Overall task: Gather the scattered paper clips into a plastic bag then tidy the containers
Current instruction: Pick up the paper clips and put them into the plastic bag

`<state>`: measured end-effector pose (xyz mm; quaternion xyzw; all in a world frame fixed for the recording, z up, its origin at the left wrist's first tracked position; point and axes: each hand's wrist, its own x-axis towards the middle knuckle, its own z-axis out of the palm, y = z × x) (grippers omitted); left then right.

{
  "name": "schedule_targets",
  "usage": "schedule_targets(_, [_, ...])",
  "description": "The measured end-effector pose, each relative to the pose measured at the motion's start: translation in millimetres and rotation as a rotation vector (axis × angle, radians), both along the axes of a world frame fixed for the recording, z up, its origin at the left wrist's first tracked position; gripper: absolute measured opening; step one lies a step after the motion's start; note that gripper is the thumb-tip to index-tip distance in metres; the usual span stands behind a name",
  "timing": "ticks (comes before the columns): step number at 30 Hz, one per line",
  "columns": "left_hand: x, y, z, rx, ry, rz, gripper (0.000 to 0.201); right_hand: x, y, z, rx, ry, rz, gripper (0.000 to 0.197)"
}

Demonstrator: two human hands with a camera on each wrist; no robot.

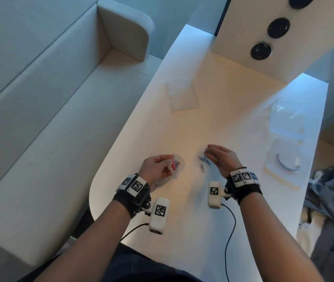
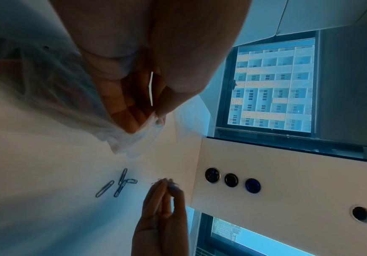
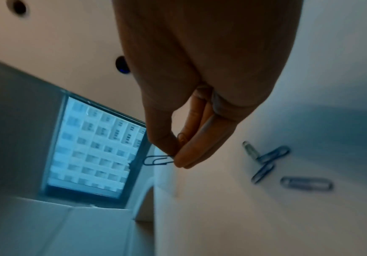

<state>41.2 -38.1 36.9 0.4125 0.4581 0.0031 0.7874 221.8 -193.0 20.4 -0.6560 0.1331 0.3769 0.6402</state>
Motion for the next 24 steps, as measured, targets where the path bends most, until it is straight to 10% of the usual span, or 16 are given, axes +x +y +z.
schedule_targets(4, [11,-13,0,-0.006,-0.019,-0.019,0.019,-43,6,30,0.162,0.014,0.102,0.012])
schedule_targets(14, [20,-24,1,-0.008,-0.061,-0.027,0.015,-87,12,28,-0.293,-0.791,0.481,0.017])
schedule_targets(24, [17,-19,-4,-0.022,-0.062,-0.041,0.017,-61,13,23,-0.311,-0.992,0.593,0.008])
